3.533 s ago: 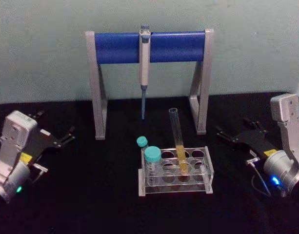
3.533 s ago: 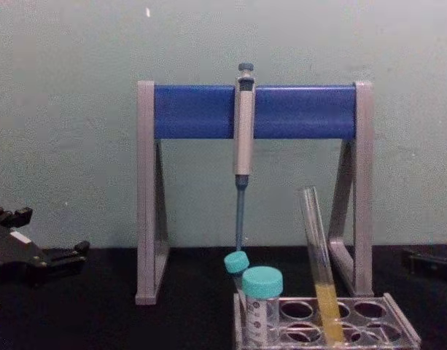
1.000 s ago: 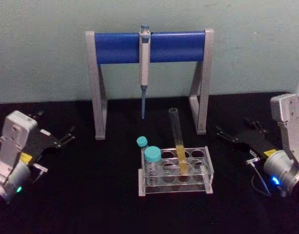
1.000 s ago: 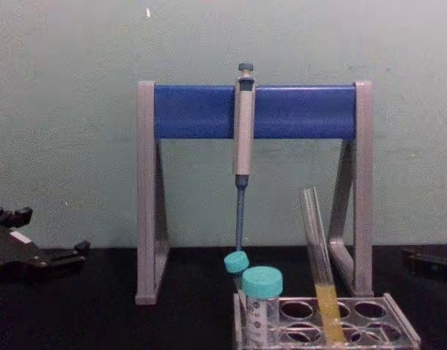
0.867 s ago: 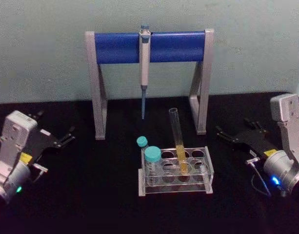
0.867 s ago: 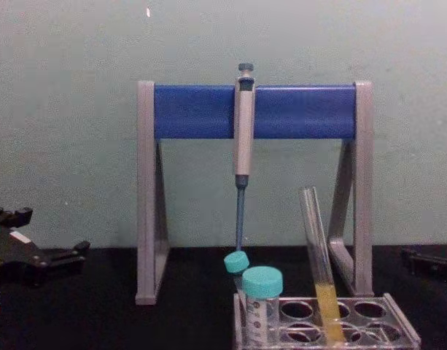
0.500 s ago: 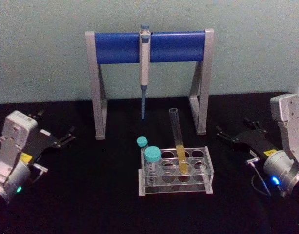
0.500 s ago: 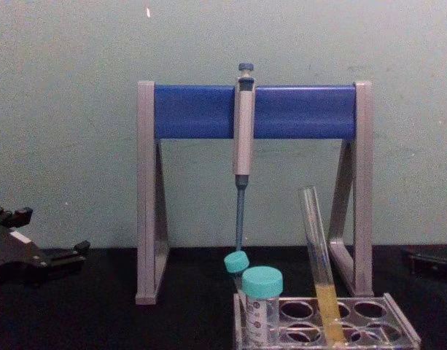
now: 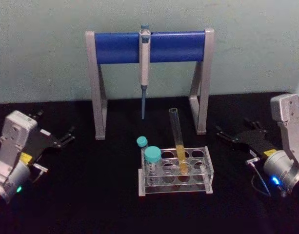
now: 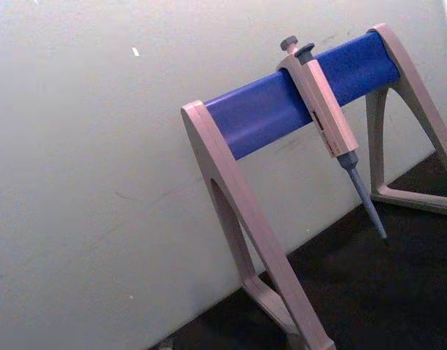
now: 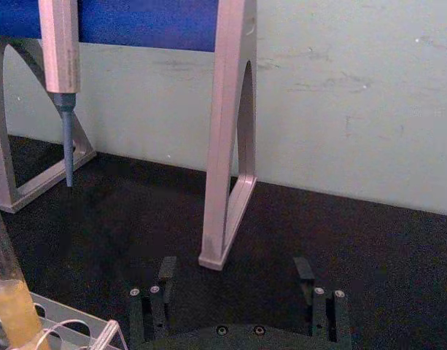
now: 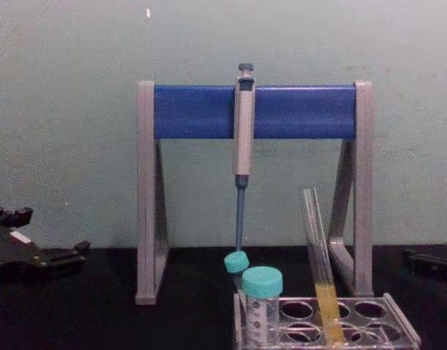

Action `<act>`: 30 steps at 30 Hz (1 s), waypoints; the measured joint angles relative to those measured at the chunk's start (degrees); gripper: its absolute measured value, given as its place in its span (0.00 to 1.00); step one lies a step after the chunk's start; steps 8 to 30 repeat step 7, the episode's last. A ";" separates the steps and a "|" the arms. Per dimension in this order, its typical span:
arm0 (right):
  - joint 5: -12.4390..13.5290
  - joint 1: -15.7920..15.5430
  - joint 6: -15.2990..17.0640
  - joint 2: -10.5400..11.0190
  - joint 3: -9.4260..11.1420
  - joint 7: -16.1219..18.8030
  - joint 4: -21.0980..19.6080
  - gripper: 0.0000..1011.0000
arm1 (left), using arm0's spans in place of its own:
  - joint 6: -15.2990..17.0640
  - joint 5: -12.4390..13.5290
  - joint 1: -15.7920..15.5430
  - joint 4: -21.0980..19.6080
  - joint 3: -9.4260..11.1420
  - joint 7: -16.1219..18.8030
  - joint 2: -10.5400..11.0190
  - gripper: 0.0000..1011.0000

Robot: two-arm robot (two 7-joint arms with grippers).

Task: Pick up the test tube from the test tube rack, shake it, then place it back into the test tube rack.

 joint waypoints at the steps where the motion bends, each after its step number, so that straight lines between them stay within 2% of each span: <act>1: 0.00 0.00 0.00 0.00 0.00 0.00 0.00 0.99 | 0.00 0.00 0.00 0.00 0.00 0.00 0.00 0.99; 30: 0.00 0.00 0.00 0.00 0.00 0.00 0.00 0.99 | 0.00 0.00 0.00 0.00 0.00 0.00 0.00 0.99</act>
